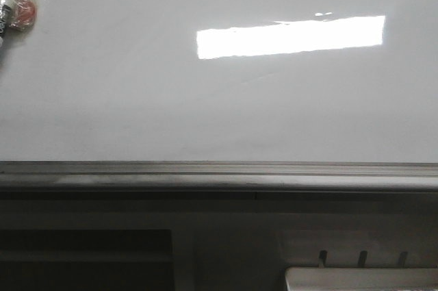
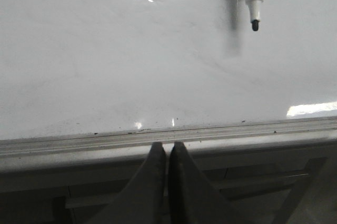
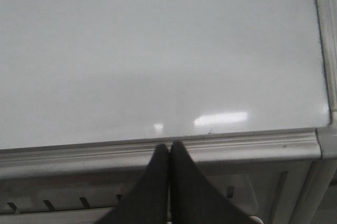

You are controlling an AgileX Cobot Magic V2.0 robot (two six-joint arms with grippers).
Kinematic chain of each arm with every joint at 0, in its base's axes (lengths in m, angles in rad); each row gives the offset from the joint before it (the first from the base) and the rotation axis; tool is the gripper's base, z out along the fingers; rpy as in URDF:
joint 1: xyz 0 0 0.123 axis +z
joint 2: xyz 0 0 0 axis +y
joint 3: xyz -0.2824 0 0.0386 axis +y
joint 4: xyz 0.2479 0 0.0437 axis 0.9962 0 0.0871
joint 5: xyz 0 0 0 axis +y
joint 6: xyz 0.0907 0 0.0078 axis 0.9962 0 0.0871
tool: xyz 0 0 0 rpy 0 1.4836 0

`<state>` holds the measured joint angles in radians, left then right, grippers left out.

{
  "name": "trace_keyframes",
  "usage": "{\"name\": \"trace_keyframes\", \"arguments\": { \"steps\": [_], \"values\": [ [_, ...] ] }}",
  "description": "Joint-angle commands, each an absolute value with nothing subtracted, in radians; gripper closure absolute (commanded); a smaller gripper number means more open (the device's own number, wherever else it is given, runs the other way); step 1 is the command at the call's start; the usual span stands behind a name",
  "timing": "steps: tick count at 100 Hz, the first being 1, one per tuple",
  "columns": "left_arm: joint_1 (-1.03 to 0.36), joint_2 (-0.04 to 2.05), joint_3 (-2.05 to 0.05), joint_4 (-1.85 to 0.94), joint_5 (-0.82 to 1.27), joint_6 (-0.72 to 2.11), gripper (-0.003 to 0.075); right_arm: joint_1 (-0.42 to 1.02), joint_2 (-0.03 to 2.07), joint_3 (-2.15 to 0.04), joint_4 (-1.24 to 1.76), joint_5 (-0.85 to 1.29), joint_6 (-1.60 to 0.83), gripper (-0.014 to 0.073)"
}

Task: Write number 2 on whiteboard

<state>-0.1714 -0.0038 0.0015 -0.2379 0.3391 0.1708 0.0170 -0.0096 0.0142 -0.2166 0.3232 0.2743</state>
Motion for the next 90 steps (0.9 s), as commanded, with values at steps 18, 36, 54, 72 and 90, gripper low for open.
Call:
{"name": "trace_keyframes", "arguments": {
  "steps": [18, 36, 54, 72, 90],
  "values": [
    [-0.181, -0.031, 0.011, -0.252, 0.280, 0.163, 0.0741, 0.017, -0.029, 0.039, -0.223, 0.292, 0.270, 0.0666],
    [-0.181, -0.031, 0.011, -0.252, 0.280, 0.163, 0.0741, 0.017, -0.029, 0.039, -0.223, 0.292, 0.270, 0.0666],
    [-0.181, -0.031, 0.011, -0.252, 0.280, 0.163, 0.0741, 0.017, -0.029, 0.039, -0.223, 0.292, 0.270, 0.0666],
    [-0.181, -0.031, 0.011, -0.235, 0.280, 0.165, 0.0741, 0.017, -0.029, 0.039, -0.223, 0.292, 0.270, 0.0666],
    [-0.181, -0.031, 0.011, -0.192, 0.265, 0.165, 0.0741, 0.017, -0.029, 0.039, -0.232, 0.285, 0.270, 0.0666]
  ]
}}
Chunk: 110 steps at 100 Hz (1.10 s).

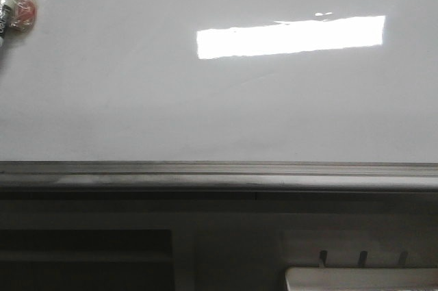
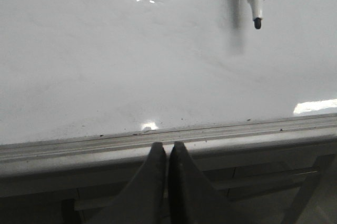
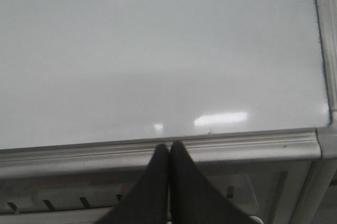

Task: Write number 2 on whiteboard

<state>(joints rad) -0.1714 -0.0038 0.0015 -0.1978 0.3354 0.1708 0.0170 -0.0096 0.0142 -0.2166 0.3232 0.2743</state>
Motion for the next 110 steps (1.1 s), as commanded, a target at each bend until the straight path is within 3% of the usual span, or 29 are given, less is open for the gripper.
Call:
{"name": "trace_keyframes", "arguments": {
  "steps": [1, 9, 17, 34, 67, 81, 90, 97, 110],
  "values": [
    [-0.181, -0.031, 0.011, -0.197, 0.262, 0.165, 0.0741, 0.017, -0.029, 0.039, -0.232, 0.283, 0.270, 0.0666],
    [-0.181, -0.031, 0.011, -0.293, 0.207, 0.162, 0.0741, 0.017, -0.029, 0.039, -0.237, 0.255, 0.270, 0.0666],
    [-0.181, -0.031, 0.011, -0.607, 0.130, 0.150, 0.0741, 0.017, -0.029, 0.039, -0.215, 0.153, 0.275, 0.0666],
    [-0.181, -0.031, 0.011, -0.952, 0.067, 0.150, 0.0741, 0.017, -0.029, 0.039, 0.185, -0.110, 0.291, 0.0666],
    [-0.181, -0.029, -0.041, -0.975, 0.079, 0.195, 0.0741, 0.017, -0.029, -0.029, 0.421, -0.125, 0.291, 0.0666],
    [-0.181, 0.023, -0.157, -0.781, 0.165, 0.263, 0.0741, 0.017, -0.029, -0.177, 0.252, 0.057, 0.289, 0.0651],
    [-0.181, 0.114, -0.262, -0.594, 0.261, 0.263, 0.0732, 0.017, -0.010, -0.280, 0.180, 0.215, 0.272, 0.0568],
    [-0.181, 0.208, -0.344, -0.464, 0.337, 0.263, 0.0649, 0.017, 0.012, -0.344, 0.175, 0.300, 0.227, 0.0452],
    [-0.181, 0.396, -0.465, -0.355, 0.394, 0.263, 0.0335, 0.017, 0.070, -0.424, 0.175, 0.407, 0.193, 0.0266]
  ]
}}
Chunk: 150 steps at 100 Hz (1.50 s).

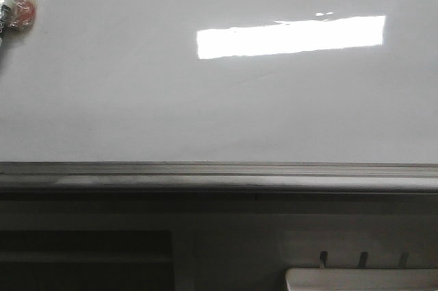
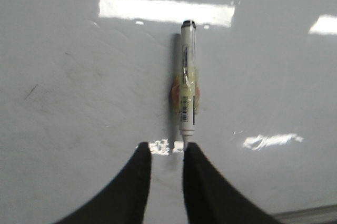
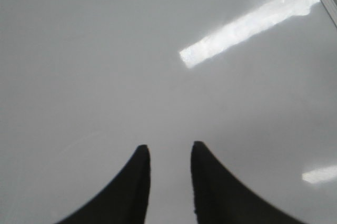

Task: Write number 2 on whiteboard

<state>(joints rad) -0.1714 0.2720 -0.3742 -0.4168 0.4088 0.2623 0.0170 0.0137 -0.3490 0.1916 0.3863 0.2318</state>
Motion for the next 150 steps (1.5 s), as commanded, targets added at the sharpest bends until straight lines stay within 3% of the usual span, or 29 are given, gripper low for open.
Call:
{"name": "trace_keyframes", "arguments": {
  "steps": [1, 5, 10, 50, 72, 100, 108, 114, 123, 135, 150],
  "values": [
    [-0.181, 0.406, -0.475, -0.355, 0.394, 0.263, 0.0308, 0.017, 0.076, -0.432, 0.175, 0.417, 0.191, 0.0262],
    [-0.181, 0.480, -0.503, -0.357, 0.389, 0.263, 0.0250, 0.017, 0.092, -0.447, 0.175, 0.444, 0.186, 0.0249],
    [-0.181, 0.544, -0.529, -0.361, 0.389, 0.263, 0.0235, 0.017, 0.112, -0.459, 0.175, 0.455, 0.175, 0.0248],
    [-0.220, 0.952, -0.726, -0.419, 0.417, 0.271, 0.0374, 0.017, 0.139, -0.466, 0.185, 0.448, 0.150, 0.0248],
    [-0.326, 1.016, -0.749, -0.423, 0.364, 0.368, 0.0387, 0.017, 0.139, -0.466, 0.185, 0.448, 0.150, 0.0248],
    [-0.322, 1.118, -0.749, -0.428, 0.316, 0.364, 0.0391, 0.017, 0.139, -0.466, 0.204, 0.448, 0.150, 0.0248],
    [-0.322, 1.141, -0.749, -0.428, 0.321, 0.364, 0.0442, 0.017, 0.139, -0.466, 0.229, 0.448, 0.150, 0.0248],
    [-0.322, 1.147, -0.749, -0.430, 0.334, 0.364, 0.0543, 0.017, 0.139, -0.466, 0.258, 0.448, 0.138, 0.0248],
    [-0.322, 1.138, -0.751, -0.451, 0.370, 0.364, 0.0745, 0.017, 0.139, -0.487, 0.402, 0.463, 0.000, 0.0248],
    [-0.359, 1.079, -0.779, -0.455, 0.455, 0.406, 0.0741, 0.017, 0.175, -0.556, 0.750, 0.550, -0.405, 0.0248],
    [-0.504, 0.967, -0.843, -0.516, 0.632, 0.699, 0.0741, 0.030, 0.319, -0.666, 1.080, 0.816, -0.846, 0.0248]
  ]
}}
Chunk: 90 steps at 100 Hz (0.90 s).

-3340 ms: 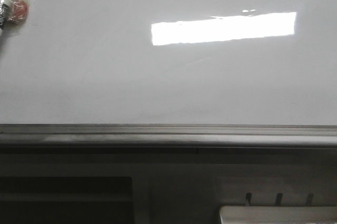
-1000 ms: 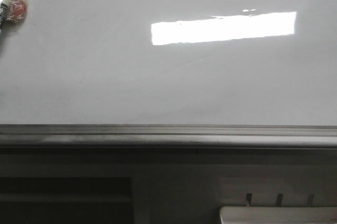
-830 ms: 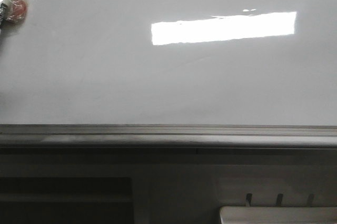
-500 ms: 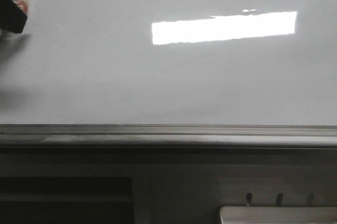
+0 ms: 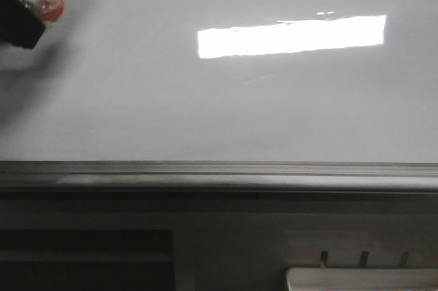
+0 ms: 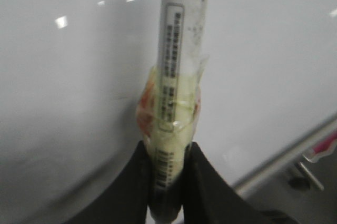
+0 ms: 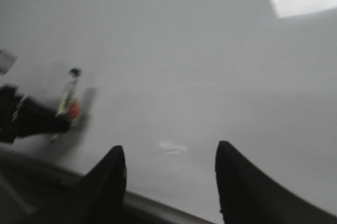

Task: Write number 2 on whiteboard

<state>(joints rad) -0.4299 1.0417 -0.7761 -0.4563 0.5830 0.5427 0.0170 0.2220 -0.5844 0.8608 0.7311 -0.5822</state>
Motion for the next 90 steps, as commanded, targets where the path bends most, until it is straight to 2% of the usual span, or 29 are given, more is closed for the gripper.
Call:
{"name": "trace_keyframes", "arguments": {
  "steps": [1, 18, 45, 60, 72, 80, 90],
  "values": [
    [-0.512, 0.962, -0.846, -0.518, 0.647, 0.712, 0.0741, 0.034, 0.331, -0.673, 1.088, 0.819, -0.855, 0.0248],
    [-0.707, 0.865, -0.868, -0.509, 0.737, 0.899, 0.0741, 0.183, 0.458, -0.745, 1.121, 0.857, -1.028, 0.0248],
    [-0.889, 0.839, -0.868, -0.507, 0.778, 0.944, 0.0741, 0.520, 0.687, -0.846, 0.906, 0.872, -1.028, 0.0248],
    [-0.932, 0.841, -0.868, -0.505, 0.781, 0.944, 0.0741, 0.703, 0.831, -0.882, 0.897, 0.767, -1.028, 0.0248],
    [-0.932, 0.841, -0.868, -0.498, 0.781, 0.944, 0.0741, 0.835, 0.919, -0.894, 0.852, 0.579, -1.028, 0.0244],
    [-0.932, 0.841, -0.868, -0.495, 0.781, 0.944, 0.0741, 0.897, 0.964, -0.894, 0.852, 0.461, -1.028, 0.0245],
    [-0.932, 0.841, -0.868, -0.495, 0.781, 0.944, 0.0741, 0.945, 1.006, -0.904, 0.852, 0.423, -1.028, 0.0245]
  ]
}}
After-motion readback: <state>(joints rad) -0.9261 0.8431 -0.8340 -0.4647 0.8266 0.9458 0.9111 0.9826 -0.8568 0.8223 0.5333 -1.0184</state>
